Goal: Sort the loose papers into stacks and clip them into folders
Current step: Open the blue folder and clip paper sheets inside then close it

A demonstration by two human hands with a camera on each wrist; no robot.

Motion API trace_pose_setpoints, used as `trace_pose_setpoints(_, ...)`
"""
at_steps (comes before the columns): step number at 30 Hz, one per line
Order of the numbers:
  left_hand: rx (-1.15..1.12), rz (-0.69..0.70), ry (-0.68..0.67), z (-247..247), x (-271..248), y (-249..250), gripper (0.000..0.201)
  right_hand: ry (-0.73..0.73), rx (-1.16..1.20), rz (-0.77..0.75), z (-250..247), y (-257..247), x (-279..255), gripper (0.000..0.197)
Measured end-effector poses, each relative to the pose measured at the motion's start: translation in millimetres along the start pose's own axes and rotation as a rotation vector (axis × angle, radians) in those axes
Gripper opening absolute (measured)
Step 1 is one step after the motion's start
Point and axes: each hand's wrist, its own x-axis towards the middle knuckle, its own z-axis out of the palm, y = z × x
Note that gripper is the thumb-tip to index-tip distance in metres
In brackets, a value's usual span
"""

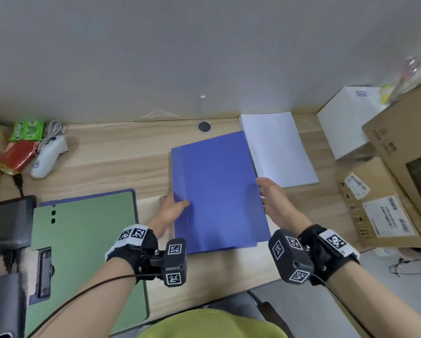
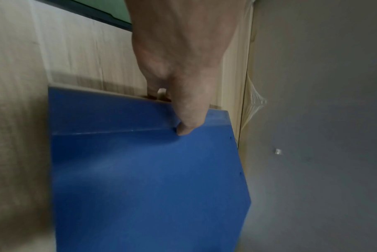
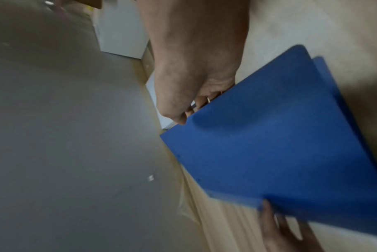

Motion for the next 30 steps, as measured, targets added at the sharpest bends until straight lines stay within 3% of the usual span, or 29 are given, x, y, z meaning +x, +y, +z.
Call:
trace_pose_setpoints(2,-0.027,0.032,-0.073,2.1,-7.6,10.1,0.041,-0.051,-0.015,-0.055,8.3,-18.3,-11.0,0.012)
trace_pose_setpoints(9,-0.219,0.03,-0.248,-17.6,-39.7,30.2,0.022,-0.406,-0.135,-0.182,67.7,-63.0,-54.5,0.022)
trace_pose_setpoints(12,-0.313,0.078,-0.247,-37.6,-59.1,34.7,0.036,-0.514,-0.173,-0.185,101.9,-60.2,-59.7,0.028)
trace_pose_setpoints(15,-0.429,0.127,-0.253,-66.4,-83.0,31.6,0.068,-0.589,-0.248,-0.184,135.9,-52.3,-58.4,0.033)
trace_pose_setpoints(18,-0.517,0.165,-0.259,-101.0,-108.0,16.6,0.061,-0.666,-0.315,-0.178,167.5,-40.5,-55.0,0.03)
trace_pose_setpoints(21,-0.544,0.209,-0.163,-134.6,-121.0,-7.0,0.039,-0.723,-0.367,-0.151,195.1,-26.2,-51.1,0.026)
trace_pose_setpoints(24,-0.685,0.182,0.134,-160.4,-123.9,-31.3,0.036,-0.731,-0.393,-0.094,208.7,-8.5,-43.1,0.027)
trace_pose_setpoints(27,-0.879,0.169,0.294,-176.6,-124.9,-49.8,0.036,-0.68,-0.388,-0.024,201.2,10.4,-29.7,0.024)
trace_pose_setpoints(30,-0.822,0.152,0.398,-176.8,-122.5,-55.8,0.034,-0.548,-0.336,0.038,173.8,26.9,-14.2,0.022)
